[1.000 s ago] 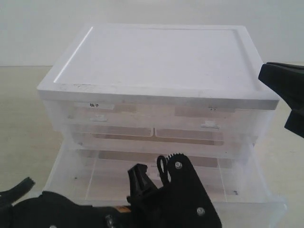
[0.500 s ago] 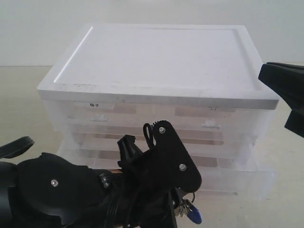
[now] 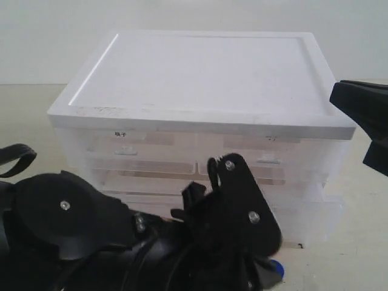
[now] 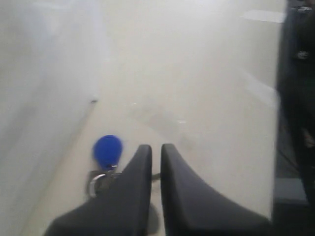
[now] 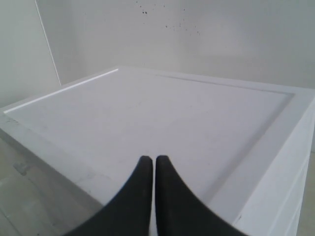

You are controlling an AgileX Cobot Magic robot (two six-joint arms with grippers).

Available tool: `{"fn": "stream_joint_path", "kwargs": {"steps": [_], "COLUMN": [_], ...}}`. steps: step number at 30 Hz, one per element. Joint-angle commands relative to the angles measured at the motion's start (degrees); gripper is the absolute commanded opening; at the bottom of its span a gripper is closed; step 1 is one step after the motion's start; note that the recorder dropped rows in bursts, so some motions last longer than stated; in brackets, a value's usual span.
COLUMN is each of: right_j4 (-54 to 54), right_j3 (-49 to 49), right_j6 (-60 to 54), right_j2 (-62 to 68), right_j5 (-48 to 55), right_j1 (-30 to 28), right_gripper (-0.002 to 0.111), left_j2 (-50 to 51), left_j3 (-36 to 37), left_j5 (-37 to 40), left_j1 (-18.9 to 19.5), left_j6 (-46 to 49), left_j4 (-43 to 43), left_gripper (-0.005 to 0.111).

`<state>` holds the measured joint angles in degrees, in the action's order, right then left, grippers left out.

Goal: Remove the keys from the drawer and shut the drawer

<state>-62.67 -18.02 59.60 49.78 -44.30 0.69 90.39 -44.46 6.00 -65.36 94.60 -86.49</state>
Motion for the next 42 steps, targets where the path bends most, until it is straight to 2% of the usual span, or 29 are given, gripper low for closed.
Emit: {"fn": "stream_joint_path", "kwargs": {"steps": [1,3,6,8,10,17,20,24,27,32,37,42], "right_j4": [-0.29,-0.29,-0.29,-0.40,-0.52,-0.64,-0.64,-0.64,-0.64,-0.64,-0.76,-1.05], "right_j3": [-0.25,-0.25,-0.25,-0.25,-0.25,-0.25,-0.25,-0.25,-0.25,-0.25,-0.25,-0.25], "right_j6": [0.03,0.03,0.03,0.03,0.03,0.17,0.17,0.32,0.32,0.21,0.31,0.46], "right_j2": [0.06,0.06,0.06,0.06,0.06,0.06,0.06,0.06,0.06,0.06,0.06,0.06], "right_j5": [0.10,0.10,0.10,0.10,0.10,0.10,0.10,0.10,0.10,0.21,0.51,2.32], "right_j1": [-0.17,-0.17,-0.17,-0.17,-0.17,-0.17,-0.17,-0.17,-0.17,-0.17,-0.17,-0.17], "right_gripper": [0.000,0.000,0.000,0.000,0.000,0.000,0.000,0.000,0.000,0.000,0.000,0.000], "left_j2": [-0.47,-0.02,1.19,2.17,2.82,3.60,3.60,3.60,3.60,3.99,8.63,16.44], "left_j3": [1.16,2.37,3.59,3.88,3.88,3.76,3.76,3.76,3.76,3.37,0.22,-6.01], "left_j5": [-0.39,-10.36,-25.06,-30.72,-31.86,-31.22,-29.95,-26.67,-18.72,-5.54,-2.00,1.05], "left_j1": [-5.70,-8.11,-8.53,-7.56,-6.22,2.16,3.63,3.50,3.35,-0.67,-1.96,-1.96], "left_j6": [0.30,-0.72,-3.84,-5.36,-5.45,-12.86,-13.93,-14.44,-14.55,-14.55,-14.55,-14.55], "left_j4": [0.38,-0.20,-1.70,-0.66,0.65,9.42,10.81,11.20,11.20,13.49,10.66,10.65], "left_gripper": [0.005,0.005,0.005,0.005,0.005,0.005,0.005,0.005,0.005,0.005,0.005,0.005]}}
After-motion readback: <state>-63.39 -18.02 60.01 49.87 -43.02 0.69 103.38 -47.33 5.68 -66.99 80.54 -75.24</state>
